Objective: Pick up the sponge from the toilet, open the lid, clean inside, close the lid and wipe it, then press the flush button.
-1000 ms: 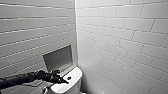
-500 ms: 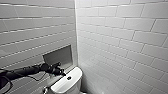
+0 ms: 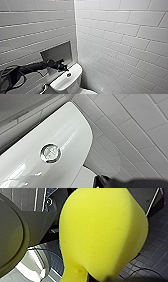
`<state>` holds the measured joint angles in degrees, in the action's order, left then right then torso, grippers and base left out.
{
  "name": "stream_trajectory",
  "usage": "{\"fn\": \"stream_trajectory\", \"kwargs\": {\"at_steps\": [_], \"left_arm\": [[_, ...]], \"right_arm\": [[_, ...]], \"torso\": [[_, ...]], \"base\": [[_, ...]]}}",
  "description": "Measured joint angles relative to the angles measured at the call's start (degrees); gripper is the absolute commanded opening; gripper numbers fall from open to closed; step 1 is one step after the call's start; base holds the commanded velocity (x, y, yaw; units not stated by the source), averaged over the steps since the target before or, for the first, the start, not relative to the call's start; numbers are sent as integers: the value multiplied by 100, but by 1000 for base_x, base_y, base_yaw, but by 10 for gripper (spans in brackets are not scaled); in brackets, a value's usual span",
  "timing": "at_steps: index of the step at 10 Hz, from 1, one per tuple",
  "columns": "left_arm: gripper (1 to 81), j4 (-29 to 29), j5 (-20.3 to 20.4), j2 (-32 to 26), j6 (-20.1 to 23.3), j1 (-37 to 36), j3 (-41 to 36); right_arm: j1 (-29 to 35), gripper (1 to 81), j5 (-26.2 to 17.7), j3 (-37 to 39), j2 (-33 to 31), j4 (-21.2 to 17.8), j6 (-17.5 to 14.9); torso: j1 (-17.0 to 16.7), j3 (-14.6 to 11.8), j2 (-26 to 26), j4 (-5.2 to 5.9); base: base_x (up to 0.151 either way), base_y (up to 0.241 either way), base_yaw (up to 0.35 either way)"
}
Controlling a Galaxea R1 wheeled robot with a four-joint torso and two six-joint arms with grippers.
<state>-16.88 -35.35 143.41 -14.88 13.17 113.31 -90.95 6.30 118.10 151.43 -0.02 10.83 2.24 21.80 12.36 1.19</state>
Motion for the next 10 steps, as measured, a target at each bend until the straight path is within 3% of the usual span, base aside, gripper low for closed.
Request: {"fn": "stream_trajectory", "kwargs": {"at_steps": [6, 10], "left_arm": [[10, 296, -141, 916, -35, -121, 1367], [10, 534, -315, 1320, -44, -311, 2125]], "right_arm": [[127, 10, 44, -52, -35, -46, 11], [157, 10, 80, -63, -30, -79, 9]], "torso": [[9, 824, -11, 0], [11, 878, -15, 0]], "base": [[0, 0, 0], [0, 0, 0]]}}
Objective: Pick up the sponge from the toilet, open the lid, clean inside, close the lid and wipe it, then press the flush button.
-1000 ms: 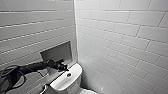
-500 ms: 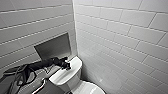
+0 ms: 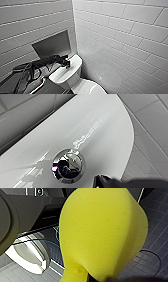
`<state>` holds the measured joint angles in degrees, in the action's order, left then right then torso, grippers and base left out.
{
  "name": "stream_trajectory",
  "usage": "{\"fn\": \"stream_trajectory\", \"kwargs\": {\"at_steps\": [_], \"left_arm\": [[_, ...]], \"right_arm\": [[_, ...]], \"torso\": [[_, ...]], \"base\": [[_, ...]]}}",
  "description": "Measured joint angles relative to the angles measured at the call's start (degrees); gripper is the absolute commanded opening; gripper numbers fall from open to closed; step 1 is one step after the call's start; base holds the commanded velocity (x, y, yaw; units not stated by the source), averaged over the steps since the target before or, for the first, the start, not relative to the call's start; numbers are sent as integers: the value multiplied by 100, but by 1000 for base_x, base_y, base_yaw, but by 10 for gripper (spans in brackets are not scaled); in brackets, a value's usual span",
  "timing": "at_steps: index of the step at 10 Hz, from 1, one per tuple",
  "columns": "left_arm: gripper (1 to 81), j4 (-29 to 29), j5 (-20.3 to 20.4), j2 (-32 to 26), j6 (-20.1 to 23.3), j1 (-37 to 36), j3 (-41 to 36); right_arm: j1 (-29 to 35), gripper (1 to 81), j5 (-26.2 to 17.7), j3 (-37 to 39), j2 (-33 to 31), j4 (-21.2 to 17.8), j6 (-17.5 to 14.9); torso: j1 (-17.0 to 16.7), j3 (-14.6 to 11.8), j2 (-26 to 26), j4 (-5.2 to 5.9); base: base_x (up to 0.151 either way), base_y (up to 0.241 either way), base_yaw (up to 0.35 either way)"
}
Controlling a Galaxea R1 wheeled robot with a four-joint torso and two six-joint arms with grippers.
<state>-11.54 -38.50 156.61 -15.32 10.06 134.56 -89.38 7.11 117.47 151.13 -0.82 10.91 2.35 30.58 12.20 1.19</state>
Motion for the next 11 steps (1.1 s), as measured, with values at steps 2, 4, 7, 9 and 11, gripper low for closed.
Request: {"fn": "stream_trajectory", "kwargs": {"at_steps": [2, 4, 7, 9, 11], "left_arm": [[10, 44, -13, 141, 0, -108, 234], [10, 185, -20, 254, 0, -108, 535], [10, 430, -66, 560, -49, -96, 1086], [10, 585, -83, 657, -99, -91, 1239], [10, 670, -66, 719, -94, -74, 1343]], "right_arm": [[0, 10, 0, 0, -2, -2, 0], [0, 10, 0, 0, -2, -2, 0], [0, 10, 0, 0, -2, -2, 0], [0, 10, 0, 0, -2, -2, -2], [0, 10, -2, 0, -2, -2, 0]], "torso": [[0, 0, -2, 0], [0, 0, -2, 0], [0, 0, -2, 0], [0, 0, -2, 0], [0, 0, -2, 0]], "base": [[0, 0, 0], [0, 0, 0], [0, 0, 0], [0, 0, 0], [0, 0, 0]]}}
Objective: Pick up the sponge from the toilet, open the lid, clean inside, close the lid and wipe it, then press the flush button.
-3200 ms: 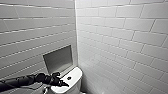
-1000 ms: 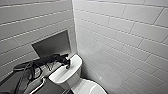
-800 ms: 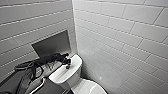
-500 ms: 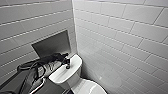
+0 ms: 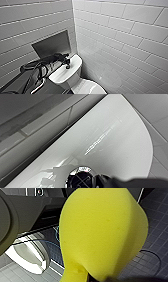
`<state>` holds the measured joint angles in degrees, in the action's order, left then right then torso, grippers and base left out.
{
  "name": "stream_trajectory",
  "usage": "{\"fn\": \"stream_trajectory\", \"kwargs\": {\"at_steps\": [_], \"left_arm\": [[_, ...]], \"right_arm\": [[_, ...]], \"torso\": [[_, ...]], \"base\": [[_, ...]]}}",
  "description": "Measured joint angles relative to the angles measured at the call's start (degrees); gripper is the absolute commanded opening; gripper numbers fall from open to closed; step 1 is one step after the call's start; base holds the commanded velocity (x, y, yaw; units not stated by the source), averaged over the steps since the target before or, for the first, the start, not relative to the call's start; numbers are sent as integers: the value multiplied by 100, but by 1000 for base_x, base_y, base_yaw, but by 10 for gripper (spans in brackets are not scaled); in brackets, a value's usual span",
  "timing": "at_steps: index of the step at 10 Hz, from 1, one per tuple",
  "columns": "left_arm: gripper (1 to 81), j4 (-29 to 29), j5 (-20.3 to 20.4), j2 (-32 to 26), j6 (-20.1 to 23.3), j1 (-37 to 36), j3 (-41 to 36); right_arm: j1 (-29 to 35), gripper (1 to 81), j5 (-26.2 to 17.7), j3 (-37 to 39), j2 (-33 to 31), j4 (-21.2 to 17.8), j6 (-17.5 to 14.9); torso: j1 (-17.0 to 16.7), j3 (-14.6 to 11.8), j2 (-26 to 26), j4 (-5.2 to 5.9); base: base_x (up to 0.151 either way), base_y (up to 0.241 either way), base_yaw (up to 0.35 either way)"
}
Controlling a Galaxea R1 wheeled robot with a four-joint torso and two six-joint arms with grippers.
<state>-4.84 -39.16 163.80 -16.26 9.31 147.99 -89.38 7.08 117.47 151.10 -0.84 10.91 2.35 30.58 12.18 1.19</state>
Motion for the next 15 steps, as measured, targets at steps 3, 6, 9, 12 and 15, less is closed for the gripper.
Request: {"fn": "stream_trajectory", "kwargs": {"at_steps": [3, 6, 9, 12, 15], "left_arm": [[10, 230, 38, 94, 37, 143, 215], [10, 276, 71, 100, 56, 229, 245], [10, 369, 396, 152, 63, 455, 311], [10, 508, 573, 279, 98, 534, 388], [10, 555, 573, 301, 98, 538, 402]], "right_arm": [[0, 10, -1, -7, 5, 0, -2], [-2, 10, 0, -7, 5, 0, -2], [-34, 10, 0, -27, 30, 0, -6], [-30, 10, 2, -74, 102, 5, -24], [-33, 10, 2, -71, 129, 5, -24]], "torso": [[0, 0, 0, 0], [0, 0, 0, 0], [0, 0, 0, 0], [-2, 0, 2, 0], [-5, 0, 2, 0]], "base": [[0, 0, 0], [0, 0, 0], [0, 0, 0], [0, 0, 0], [0, 0, 0]]}}
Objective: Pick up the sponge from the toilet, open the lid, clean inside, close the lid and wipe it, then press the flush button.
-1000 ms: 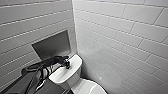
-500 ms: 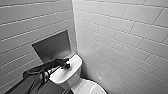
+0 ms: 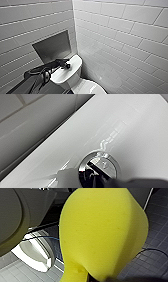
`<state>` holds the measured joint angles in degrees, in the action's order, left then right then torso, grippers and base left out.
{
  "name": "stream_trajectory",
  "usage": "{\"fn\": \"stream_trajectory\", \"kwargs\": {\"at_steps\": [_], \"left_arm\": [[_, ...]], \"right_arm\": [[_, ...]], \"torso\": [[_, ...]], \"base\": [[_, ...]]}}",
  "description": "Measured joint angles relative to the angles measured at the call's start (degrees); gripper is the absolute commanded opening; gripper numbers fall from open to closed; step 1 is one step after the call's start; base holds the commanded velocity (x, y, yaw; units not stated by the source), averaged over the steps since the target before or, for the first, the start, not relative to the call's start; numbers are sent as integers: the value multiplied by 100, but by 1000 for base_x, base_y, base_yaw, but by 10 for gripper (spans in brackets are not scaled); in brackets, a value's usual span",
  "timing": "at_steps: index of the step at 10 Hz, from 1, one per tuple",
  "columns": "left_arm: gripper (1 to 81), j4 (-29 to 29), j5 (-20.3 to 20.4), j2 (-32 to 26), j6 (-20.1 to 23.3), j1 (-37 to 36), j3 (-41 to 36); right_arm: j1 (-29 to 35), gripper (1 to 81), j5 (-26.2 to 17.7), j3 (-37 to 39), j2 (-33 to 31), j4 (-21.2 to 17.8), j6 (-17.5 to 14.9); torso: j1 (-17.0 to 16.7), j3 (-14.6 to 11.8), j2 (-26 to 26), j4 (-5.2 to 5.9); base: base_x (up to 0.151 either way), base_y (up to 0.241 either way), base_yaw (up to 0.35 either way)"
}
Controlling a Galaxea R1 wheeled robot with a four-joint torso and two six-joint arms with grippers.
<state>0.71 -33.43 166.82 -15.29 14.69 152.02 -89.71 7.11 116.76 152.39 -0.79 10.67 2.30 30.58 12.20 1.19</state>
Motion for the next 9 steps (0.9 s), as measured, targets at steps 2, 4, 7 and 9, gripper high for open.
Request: {"fn": "stream_trajectory", "kwargs": {"at_steps": [2, 4, 7, 9], "left_arm": [[10, -2, -15, -5, -1, -4, -6], [10, -9, -160, -39, -1, -61, -52], [10, -655, -634, -363, -117, -538, -367], [10, -976, -712, -728, -100, -610, -963]], "right_arm": [[0, 10, 0, 33, 2, 0, 0], [-1, 10, 0, 38, 0, 0, 0], [-45, 10, 91, 40, 0, 0, -12], [-43, 10, 101, 40, -2, 0, -12]], "torso": [[0, 0, 0, 0], [0, 0, 0, 0], [5, 2, -2, -2], [5, 2, -2, -2]], "base": [[0, 0, 0], [0, 0, 0], [0, 0, 0], [0, 0, 0]]}}
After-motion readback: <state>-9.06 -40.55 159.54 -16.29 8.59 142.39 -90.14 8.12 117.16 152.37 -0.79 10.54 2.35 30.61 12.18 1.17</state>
